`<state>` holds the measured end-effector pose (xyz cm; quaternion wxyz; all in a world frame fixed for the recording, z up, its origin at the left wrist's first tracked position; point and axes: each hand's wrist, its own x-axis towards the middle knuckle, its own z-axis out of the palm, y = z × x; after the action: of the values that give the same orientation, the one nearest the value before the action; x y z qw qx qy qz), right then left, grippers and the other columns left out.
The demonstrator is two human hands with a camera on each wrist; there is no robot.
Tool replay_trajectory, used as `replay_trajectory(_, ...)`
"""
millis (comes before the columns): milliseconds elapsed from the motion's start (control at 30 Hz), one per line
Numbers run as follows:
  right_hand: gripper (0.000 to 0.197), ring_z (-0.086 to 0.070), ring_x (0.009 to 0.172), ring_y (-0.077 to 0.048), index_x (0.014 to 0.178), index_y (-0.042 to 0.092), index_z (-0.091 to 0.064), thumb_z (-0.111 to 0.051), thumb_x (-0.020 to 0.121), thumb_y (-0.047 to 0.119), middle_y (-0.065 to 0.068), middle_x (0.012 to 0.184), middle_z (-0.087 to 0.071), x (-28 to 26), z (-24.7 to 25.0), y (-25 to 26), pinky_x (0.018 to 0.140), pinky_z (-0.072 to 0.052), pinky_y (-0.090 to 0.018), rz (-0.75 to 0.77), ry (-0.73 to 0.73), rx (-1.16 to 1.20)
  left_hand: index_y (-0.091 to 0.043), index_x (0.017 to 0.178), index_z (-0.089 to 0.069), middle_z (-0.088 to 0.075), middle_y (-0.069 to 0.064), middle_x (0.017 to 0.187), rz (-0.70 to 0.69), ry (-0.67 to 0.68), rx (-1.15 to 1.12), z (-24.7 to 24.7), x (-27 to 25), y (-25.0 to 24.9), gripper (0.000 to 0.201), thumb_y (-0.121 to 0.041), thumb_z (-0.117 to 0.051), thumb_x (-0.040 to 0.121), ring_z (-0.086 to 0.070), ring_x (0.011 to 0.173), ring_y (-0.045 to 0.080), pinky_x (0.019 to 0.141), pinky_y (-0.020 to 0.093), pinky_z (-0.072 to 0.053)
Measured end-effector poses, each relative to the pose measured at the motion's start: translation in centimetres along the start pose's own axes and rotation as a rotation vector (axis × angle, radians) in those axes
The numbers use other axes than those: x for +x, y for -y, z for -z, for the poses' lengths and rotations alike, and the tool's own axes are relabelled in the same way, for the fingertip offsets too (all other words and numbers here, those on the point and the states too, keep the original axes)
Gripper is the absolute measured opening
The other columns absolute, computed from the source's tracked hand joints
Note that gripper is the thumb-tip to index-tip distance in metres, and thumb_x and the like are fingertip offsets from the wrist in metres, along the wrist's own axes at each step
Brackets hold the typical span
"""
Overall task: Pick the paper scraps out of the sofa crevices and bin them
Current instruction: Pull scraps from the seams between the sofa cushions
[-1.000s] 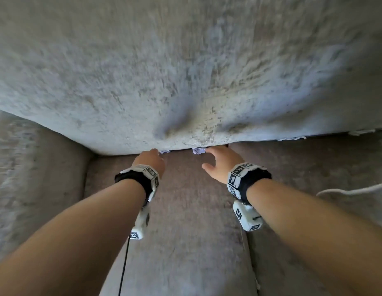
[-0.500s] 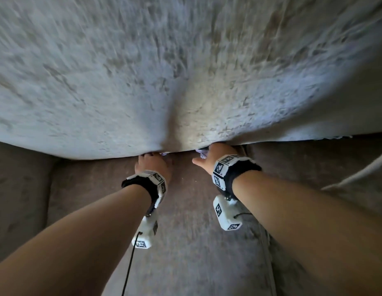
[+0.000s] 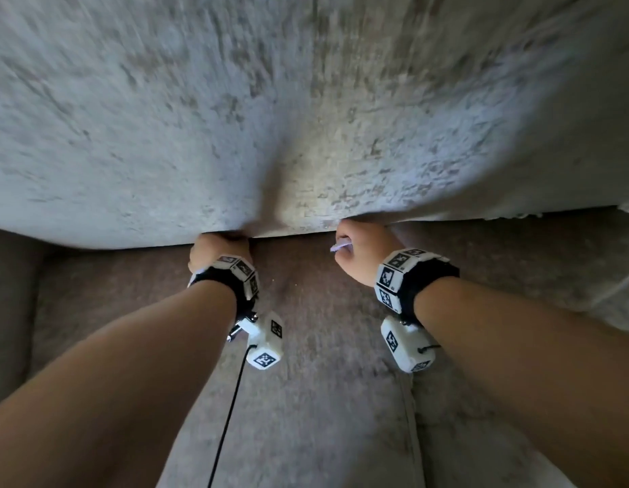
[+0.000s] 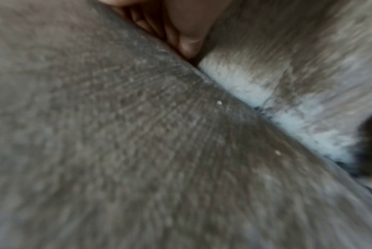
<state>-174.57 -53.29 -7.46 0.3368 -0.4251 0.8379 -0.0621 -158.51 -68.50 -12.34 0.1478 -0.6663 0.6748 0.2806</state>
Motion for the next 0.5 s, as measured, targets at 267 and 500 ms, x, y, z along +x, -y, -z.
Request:
replay_trajectory(267, 0.046, -0.052, 0.064, -0.023, 0.059, 0.018, -0.040, -0.033, 0.096, 0.044, 0.000, 0.060, -0.045, -6.0, 5.6, -6.2, 0.055, -0.032, -0.028, -0.190, -0.049, -0.131, -0.005, 0.116, -0.051, -0.058, 0.022, 0.118, -0.097, -0.004, -0.039, 0.5, -6.2, -1.4, 0.032, -0.018, -0.058, 0.088, -0.058, 0.107, 0.041, 0.087, 0.041, -0.047)
replay_trajectory(500, 0.026, -0.060, 0.090, -0.025, 0.112, 0.021, -0.056, -0.050, 0.088, 0.015, -0.001, 0.099, -0.063, -10.3, 8.4, -11.9, 0.084, -0.051, -0.034, -0.193, -0.028, -0.105, -0.010, 0.110, -0.071, -0.066, 0.015, 0.120, -0.184, 0.040, 0.164, 0.1, -15.8, -0.6, 0.028, -0.006, -0.051, 0.091, -0.061, 0.113, 0.031, 0.098, 0.036, -0.048)
